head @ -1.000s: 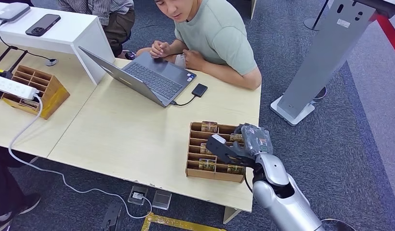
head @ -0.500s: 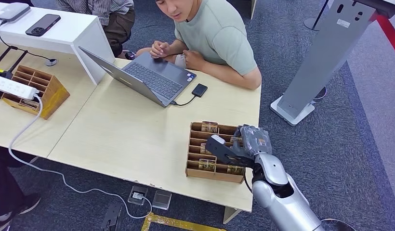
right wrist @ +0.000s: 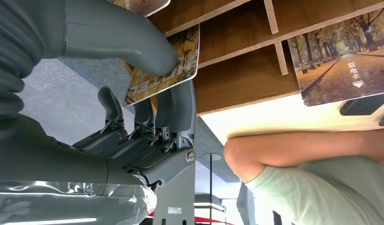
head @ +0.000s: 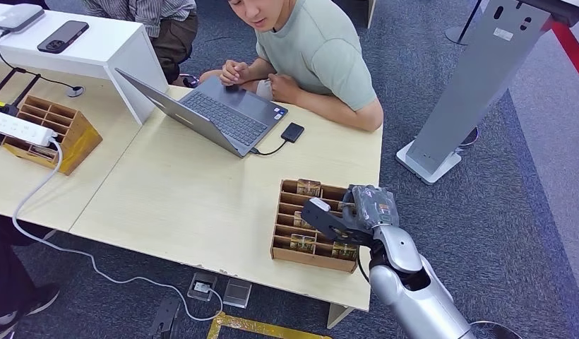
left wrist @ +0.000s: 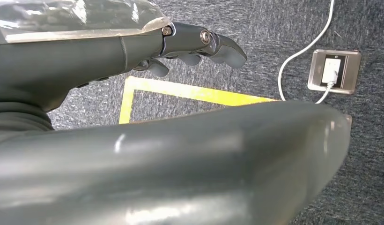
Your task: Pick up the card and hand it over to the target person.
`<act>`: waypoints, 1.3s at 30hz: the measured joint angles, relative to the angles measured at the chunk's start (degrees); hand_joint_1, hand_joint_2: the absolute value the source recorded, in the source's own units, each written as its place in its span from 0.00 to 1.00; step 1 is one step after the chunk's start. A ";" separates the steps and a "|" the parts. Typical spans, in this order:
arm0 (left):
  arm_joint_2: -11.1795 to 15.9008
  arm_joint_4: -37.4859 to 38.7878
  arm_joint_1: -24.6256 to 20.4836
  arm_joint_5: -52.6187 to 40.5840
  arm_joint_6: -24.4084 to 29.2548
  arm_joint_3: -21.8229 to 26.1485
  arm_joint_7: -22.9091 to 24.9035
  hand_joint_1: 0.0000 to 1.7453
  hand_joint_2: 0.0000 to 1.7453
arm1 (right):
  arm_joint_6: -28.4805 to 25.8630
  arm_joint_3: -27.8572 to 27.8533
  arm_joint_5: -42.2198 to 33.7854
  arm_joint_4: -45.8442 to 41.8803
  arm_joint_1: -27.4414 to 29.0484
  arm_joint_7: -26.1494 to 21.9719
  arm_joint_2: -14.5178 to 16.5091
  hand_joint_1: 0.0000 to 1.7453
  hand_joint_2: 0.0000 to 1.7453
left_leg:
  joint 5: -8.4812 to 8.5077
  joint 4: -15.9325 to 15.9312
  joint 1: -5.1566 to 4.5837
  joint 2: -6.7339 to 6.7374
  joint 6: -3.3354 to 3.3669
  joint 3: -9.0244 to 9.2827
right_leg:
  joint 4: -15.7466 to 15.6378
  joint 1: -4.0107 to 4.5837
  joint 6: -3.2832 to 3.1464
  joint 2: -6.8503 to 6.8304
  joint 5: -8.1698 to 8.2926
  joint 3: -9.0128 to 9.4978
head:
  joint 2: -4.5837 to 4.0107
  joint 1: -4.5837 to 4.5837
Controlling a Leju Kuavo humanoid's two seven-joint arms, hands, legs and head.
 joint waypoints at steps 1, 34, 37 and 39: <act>0.00 0.01 0.00 0.03 0.02 0.01 -0.02 0.00 0.00 | 0.04 -0.08 0.13 -0.80 0.19 0.23 -0.20 0.77 1.00 | 0.00 0.01 0.00 0.00 0.00 0.00 | 0.01 0.00 0.00 0.00 0.00 -0.01 | 0.00 0.00; -0.44 0.19 0.01 1.30 0.12 0.55 -0.53 0.00 0.00 | -2.15 -11.18 4.64 -30.91 1.24 3.86 -6.08 0.82 1.00 | -0.05 0.15 -0.03 -0.07 0.01 -0.17 | 0.14 -0.03 0.02 -0.08 -0.07 -0.15 | 0.00 0.00; -0.46 0.19 0.01 1.21 0.07 0.41 -0.53 0.00 0.00 | -4.28 -11.76 4.49 -28.35 -0.84 2.63 -5.29 0.82 1.00 | -0.05 0.17 -0.03 0.01 0.00 -0.19 | 0.17 -0.03 0.02 -0.01 -0.05 -0.20 | 0.00 0.00; -0.48 0.16 0.01 1.00 0.00 0.28 -0.49 0.00 0.00 | -6.15 -11.95 4.35 -25.18 -2.71 1.67 -4.41 0.83 1.00 | -0.04 0.15 -0.03 0.06 0.00 -0.16 | 0.15 -0.03 0.01 0.04 -0.03 -0.19 | 0.00 0.00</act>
